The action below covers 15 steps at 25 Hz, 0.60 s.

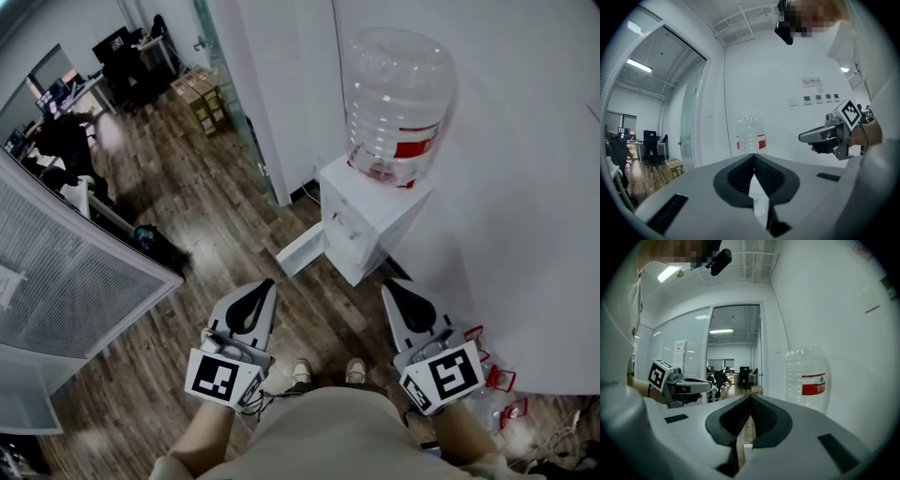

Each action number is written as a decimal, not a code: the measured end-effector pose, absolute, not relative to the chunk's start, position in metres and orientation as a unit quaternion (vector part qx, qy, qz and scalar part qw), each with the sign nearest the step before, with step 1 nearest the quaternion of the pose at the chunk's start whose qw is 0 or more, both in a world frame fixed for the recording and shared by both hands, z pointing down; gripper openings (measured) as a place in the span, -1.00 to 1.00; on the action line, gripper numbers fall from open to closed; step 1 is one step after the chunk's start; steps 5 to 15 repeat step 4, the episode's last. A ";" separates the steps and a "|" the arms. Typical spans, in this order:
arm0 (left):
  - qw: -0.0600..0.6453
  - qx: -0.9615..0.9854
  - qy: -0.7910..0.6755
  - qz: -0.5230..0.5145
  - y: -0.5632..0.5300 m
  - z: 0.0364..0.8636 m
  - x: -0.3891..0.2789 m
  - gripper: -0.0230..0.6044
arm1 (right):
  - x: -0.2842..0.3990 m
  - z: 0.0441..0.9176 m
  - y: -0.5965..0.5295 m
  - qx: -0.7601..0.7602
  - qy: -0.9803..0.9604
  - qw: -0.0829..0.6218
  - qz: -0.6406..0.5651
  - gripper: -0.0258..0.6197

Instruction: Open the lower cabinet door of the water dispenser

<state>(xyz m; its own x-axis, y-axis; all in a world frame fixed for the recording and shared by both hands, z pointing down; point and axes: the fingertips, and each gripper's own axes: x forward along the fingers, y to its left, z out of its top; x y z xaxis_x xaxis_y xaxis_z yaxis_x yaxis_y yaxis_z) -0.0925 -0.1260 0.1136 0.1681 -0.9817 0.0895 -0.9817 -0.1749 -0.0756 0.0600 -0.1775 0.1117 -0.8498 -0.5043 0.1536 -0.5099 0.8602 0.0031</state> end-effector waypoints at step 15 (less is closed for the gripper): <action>-0.004 -0.764 0.642 -0.062 -0.124 0.117 -0.097 -0.91 | 0.056 0.112 -0.176 0.265 -0.961 0.074 0.018 -0.90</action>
